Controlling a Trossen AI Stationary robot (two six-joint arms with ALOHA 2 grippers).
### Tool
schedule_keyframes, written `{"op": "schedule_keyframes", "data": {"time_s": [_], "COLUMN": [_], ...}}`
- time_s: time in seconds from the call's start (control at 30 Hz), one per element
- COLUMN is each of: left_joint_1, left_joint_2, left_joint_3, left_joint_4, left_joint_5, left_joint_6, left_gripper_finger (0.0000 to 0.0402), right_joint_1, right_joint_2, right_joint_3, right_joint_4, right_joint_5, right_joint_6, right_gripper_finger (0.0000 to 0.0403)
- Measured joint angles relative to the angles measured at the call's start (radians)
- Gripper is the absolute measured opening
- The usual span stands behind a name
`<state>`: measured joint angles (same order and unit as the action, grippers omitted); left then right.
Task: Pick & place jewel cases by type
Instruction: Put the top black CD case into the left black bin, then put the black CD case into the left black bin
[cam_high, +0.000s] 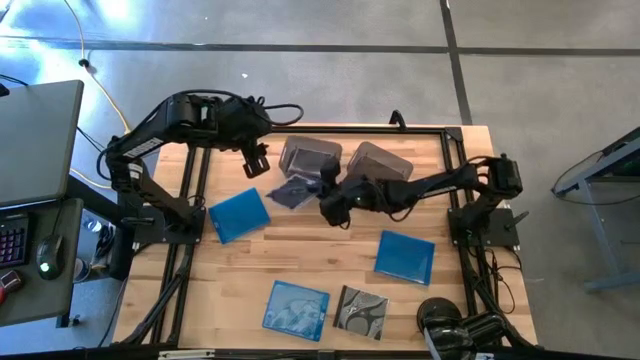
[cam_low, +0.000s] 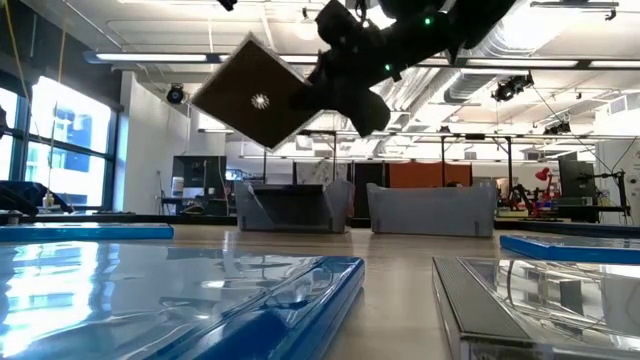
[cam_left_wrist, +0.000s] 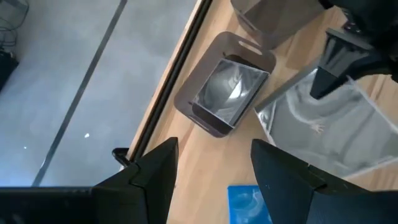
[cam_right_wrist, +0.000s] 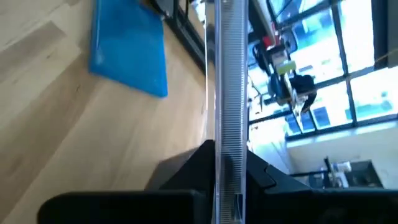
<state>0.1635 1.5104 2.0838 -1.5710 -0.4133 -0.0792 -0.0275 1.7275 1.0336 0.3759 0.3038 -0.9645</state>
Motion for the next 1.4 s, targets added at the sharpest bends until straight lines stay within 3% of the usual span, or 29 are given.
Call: {"op": "schedule_keyframes", "data": {"time_s": [0.23,0.43,0.63,0.9,1.13,1.4], "left_joint_1": [0.000,0.000,0.000,0.000,0.000,0.000], "left_joint_2": [0.000,0.000,0.000,0.000,0.000,0.000], "left_joint_3": [0.000,0.000,0.000,0.000,0.000,0.000], "left_joint_4": [0.000,0.000,0.000,0.000,0.000,0.000], "left_joint_5": [-0.014,-0.015,-0.015,-0.016,-0.016,-0.016], "left_joint_6": [0.008,0.022,0.022,0.022,0.022,0.002], "left_gripper_finger": [0.0198,0.0198,0.0198,0.0198,0.0198,0.0198], "right_joint_1": [-0.101,-0.200,-0.253,-0.279,-0.252,-0.082], "right_joint_2": [0.007,0.033,0.061,0.069,0.068,0.007], "right_joint_3": [0.000,0.000,-0.001,0.000,-0.001,-0.001], "right_joint_4": [-0.019,-0.023,-0.048,-0.086,-0.060,-0.054], "right_joint_5": [0.022,-0.186,-0.206,-0.209,-0.175,0.016], "right_joint_6": [0.084,0.159,0.232,0.271,0.237,0.190], "right_gripper_finger": [0.0032,0.0032,0.0036,0.0109,0.0186,0.0201]}}
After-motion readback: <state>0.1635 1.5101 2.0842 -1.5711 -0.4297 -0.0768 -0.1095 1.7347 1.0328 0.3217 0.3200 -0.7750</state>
